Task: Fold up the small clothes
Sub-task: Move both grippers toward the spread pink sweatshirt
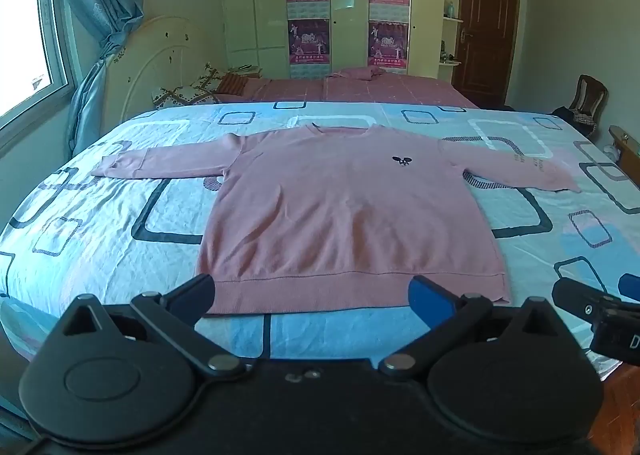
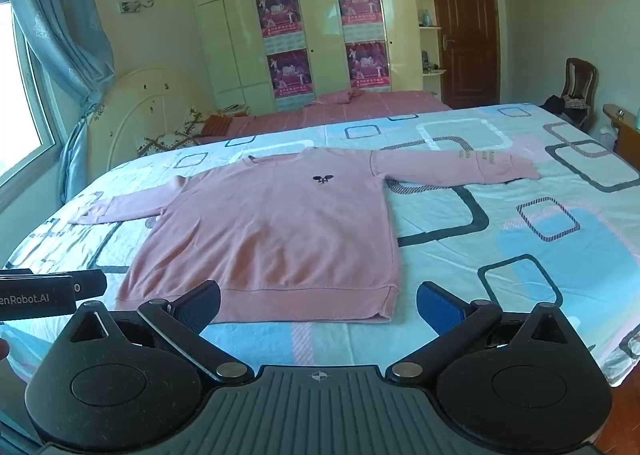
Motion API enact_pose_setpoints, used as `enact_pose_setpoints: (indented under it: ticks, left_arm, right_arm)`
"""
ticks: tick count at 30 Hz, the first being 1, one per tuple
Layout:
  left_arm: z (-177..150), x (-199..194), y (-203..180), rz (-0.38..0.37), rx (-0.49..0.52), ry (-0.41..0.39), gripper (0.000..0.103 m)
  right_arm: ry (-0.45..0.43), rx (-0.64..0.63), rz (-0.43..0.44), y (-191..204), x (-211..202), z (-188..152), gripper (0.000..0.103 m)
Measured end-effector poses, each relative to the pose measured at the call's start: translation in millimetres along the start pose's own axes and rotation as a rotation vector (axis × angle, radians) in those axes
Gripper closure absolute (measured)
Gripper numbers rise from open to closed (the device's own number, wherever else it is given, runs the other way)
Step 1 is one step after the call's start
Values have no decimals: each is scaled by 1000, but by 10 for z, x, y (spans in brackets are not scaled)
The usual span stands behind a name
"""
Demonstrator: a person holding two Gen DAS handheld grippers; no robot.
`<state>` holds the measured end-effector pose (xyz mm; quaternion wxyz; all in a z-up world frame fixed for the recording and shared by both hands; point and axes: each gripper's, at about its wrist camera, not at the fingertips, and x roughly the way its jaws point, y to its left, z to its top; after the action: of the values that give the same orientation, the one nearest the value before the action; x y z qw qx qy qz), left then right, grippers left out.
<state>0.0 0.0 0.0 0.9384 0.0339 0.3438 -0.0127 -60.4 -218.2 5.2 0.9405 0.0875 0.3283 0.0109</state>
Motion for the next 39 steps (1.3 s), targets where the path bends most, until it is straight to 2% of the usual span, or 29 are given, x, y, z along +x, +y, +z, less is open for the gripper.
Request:
enact_pose_setpoints:
  ticks: [26,39]
  left_arm:
    - [-14,76,85,12,-6,2,1]
    - [-8,154,84,3,-18,15,1]
  right_arm:
    - [-1,3,-1,78,78,21,0]
    - [2,17,0,-8,150,45,0]
